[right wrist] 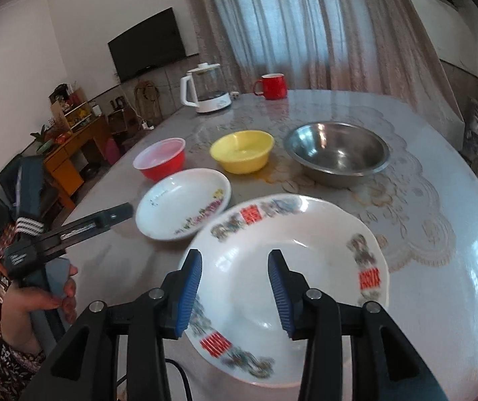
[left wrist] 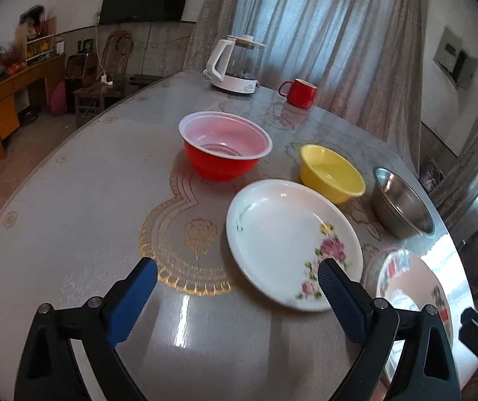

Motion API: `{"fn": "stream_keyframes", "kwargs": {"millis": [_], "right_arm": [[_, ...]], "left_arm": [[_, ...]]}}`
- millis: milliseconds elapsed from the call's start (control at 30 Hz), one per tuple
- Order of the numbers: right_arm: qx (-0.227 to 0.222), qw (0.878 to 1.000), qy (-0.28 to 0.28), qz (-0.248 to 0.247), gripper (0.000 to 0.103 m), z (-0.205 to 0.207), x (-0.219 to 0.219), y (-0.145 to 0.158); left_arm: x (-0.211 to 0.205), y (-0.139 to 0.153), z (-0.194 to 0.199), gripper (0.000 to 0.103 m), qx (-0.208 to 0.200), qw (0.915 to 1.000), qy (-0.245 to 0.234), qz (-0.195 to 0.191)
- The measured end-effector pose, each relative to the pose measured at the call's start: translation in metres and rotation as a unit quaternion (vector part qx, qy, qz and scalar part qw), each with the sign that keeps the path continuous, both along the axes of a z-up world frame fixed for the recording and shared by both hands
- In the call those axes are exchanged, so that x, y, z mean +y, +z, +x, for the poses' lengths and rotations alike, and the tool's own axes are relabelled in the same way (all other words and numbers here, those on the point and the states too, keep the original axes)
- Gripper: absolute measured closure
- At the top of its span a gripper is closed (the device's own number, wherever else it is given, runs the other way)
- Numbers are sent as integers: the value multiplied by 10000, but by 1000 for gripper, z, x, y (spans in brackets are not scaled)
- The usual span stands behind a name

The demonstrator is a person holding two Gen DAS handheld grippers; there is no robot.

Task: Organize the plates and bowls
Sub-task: 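Move the right tool to the rose-print plate rim and grasp it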

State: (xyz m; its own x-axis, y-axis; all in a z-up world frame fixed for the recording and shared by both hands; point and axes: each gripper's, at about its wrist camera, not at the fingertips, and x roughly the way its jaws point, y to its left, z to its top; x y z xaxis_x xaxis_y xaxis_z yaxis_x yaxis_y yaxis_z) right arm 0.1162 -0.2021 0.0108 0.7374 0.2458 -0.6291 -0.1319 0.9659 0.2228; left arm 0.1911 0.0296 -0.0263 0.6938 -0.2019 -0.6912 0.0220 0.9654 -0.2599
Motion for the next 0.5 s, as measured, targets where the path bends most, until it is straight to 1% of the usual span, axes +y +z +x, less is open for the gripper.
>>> {"fn": "stream_keyframes", "kwargs": {"millis": [100, 267, 400, 500], "right_arm": [[31, 9999, 85, 73, 62, 7, 5, 1], [22, 9999, 95, 78, 62, 19, 9, 4], [27, 9999, 136, 40, 62, 38, 12, 8], [152, 9997, 198, 73, 62, 60, 16, 8]], "left_arm": [[-4, -6, 11, 6, 102, 9999, -91, -12], [-9, -17, 24, 6, 150, 9997, -177, 124], [-8, -25, 33, 8, 262, 9994, -236, 48], [-4, -29, 37, 8, 301, 9992, -253, -62]]}}
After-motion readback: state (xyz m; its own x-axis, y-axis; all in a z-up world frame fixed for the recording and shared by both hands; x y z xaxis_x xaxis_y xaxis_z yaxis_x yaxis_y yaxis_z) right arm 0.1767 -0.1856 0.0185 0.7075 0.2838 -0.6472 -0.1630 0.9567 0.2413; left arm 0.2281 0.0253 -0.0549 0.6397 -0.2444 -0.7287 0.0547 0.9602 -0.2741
